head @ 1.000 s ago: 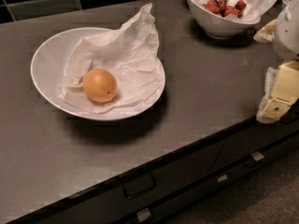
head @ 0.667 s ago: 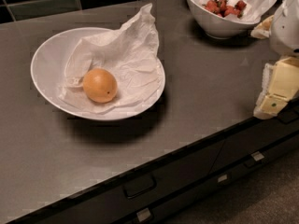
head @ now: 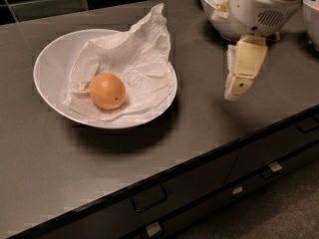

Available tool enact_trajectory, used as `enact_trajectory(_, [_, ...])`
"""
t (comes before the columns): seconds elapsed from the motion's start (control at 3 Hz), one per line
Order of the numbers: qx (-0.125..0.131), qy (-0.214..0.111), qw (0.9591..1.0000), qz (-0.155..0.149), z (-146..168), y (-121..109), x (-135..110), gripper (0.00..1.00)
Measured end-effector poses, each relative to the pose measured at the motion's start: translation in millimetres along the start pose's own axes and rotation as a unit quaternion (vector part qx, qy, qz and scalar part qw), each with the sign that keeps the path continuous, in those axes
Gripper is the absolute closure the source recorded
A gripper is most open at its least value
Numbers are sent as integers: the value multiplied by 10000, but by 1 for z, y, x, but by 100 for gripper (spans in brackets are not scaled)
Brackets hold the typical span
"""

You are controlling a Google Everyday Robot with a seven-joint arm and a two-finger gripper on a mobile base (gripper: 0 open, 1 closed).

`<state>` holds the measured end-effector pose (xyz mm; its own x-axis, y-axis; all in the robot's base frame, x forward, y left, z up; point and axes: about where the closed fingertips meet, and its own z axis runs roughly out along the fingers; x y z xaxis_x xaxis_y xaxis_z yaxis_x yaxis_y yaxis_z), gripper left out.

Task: Pick orange from white bowl

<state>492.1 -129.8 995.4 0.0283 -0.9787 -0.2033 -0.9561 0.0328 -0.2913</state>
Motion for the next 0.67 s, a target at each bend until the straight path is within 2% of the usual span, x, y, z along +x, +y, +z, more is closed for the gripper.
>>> enact_trajectory(0.33, [-91, -341, 9974, -621, 13, -18, -55, 0])
enact_trajectory(0.67, [-87, -345, 9974, -625, 13, -18, -56, 0])
